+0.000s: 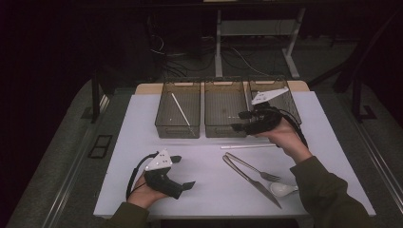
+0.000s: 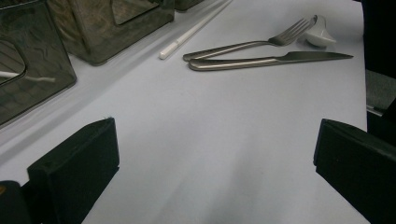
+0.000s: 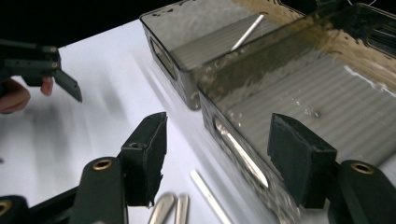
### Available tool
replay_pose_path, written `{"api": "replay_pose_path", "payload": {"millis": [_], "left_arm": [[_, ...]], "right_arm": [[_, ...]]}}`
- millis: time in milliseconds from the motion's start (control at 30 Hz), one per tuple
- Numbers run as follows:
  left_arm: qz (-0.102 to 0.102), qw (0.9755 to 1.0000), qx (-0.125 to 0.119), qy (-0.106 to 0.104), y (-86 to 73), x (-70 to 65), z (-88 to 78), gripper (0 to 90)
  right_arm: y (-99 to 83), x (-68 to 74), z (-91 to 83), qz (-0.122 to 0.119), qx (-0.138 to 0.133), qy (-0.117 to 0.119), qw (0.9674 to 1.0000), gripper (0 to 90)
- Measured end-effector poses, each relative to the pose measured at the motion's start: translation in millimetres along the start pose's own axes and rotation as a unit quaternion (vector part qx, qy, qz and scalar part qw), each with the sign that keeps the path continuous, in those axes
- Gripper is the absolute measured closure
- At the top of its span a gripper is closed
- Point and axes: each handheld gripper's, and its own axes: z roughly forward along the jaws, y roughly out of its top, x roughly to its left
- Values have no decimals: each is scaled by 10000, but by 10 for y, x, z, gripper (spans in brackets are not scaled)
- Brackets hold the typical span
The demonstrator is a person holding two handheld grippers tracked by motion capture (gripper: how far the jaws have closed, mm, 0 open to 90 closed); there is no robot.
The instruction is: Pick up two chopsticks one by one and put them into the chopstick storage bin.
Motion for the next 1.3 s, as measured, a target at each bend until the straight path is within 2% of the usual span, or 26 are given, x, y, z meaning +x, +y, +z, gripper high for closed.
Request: {"api": "replay_pose_path", "payload": {"millis": [133,267,433,633,700,833,933,1067,1200,1300], "left_arm": [[-17,10000,13,1,0,4,-1,0],[-12,10000,33,5,-1,6,3,0],[8,10000,37,-8,-1,2,4,0],[18,10000,39,1,0,-4,4,0],[18,10000,41,-1,-1,-8,5,0],[33,10000,45,-11,-1,-8,5,0],[27,10000,47,-14,-1,-9,7,0],[27,10000,45,-12,0,-8,7,0],[18,10000,47,-10,-1,-8,10,0],[30,10000,55,-9,-1,-11,8,0]], "right_arm": [[-174,-38,-139,18,-58,-22,10000,384],[-340,-62,-244,-19,6,-119,9999,413],[-551,-105,-310,-87,204,-231,9995,503],[-725,-220,-289,-102,536,-290,9981,604],[-774,-272,-284,-95,646,-386,9971,660],[-897,-401,-293,25,862,-693,9939,797],[-994,-531,-315,193,999,-959,9902,885],[-1123,-685,-343,414,1168,-1210,9849,896],[-1220,-791,-364,531,1329,-1389,9799,897],[-1275,-850,-372,577,1384,-1485,9775,897]]}}
